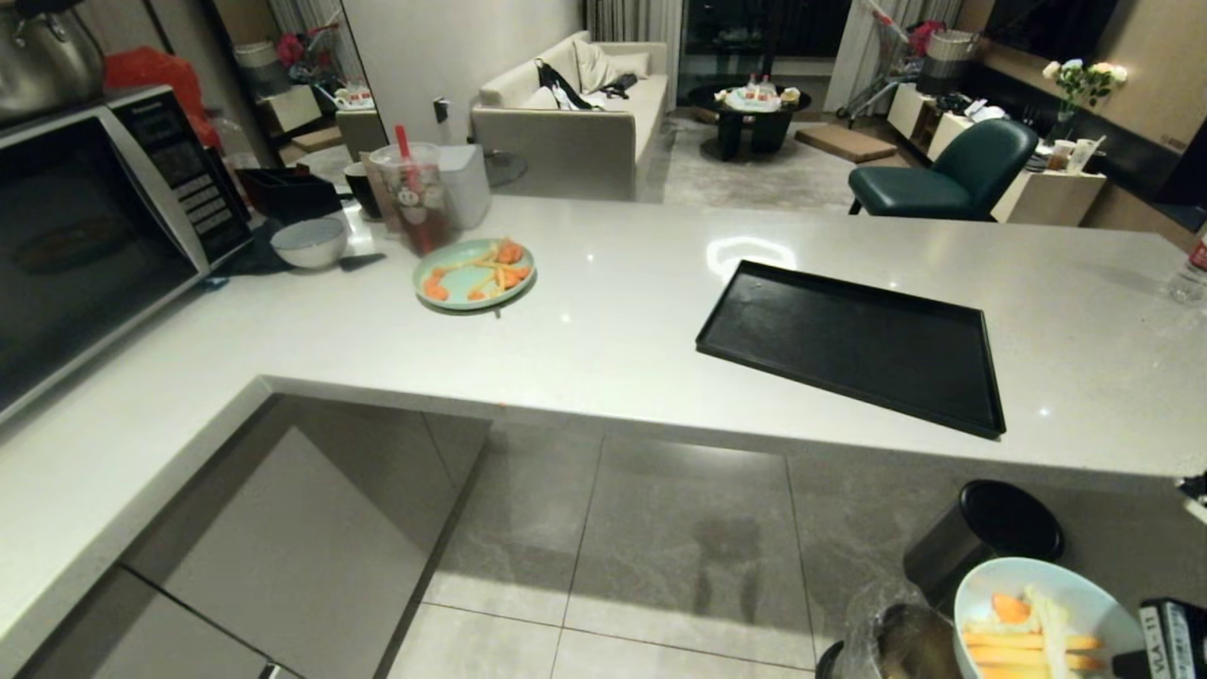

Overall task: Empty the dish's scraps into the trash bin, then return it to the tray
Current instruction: Move the bowl over the trash can

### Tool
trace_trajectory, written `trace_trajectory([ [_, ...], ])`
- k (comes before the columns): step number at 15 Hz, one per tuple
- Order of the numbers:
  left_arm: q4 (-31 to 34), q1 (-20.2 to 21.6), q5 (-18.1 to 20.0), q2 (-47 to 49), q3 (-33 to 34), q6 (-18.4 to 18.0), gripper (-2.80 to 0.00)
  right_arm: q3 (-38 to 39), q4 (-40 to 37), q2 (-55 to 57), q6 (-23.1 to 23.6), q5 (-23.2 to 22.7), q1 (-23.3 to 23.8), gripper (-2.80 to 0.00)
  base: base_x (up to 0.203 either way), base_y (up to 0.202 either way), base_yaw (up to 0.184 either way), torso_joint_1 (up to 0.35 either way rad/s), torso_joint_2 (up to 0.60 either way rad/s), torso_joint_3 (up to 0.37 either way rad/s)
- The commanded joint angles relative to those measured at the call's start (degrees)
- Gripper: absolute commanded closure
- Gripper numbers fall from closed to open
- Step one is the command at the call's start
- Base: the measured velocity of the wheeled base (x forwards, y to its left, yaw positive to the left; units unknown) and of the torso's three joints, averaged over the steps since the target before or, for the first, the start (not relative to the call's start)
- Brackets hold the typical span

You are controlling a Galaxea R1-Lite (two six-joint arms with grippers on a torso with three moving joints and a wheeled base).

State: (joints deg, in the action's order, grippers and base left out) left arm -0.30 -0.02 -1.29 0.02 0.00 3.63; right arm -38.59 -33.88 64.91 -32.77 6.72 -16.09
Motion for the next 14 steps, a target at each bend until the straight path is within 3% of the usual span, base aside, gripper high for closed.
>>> trace_trajectory([
  [1,0.0,0.0,0.0,0.1,0.0,0.1,0.0,0.1,-0.3,-0.1,-0.2,0.1,0.0,0.0,0.0,0.0,0.0,0.0,0.0,0.0],
  [14,0.0,0.0,0.0,0.0,0.0,0.0,0.0,-0.3,-0.5,-0.9,-0.8,0.2,0.1,0.0,0.0,0.0,0.0,0.0,0.0,0.0],
])
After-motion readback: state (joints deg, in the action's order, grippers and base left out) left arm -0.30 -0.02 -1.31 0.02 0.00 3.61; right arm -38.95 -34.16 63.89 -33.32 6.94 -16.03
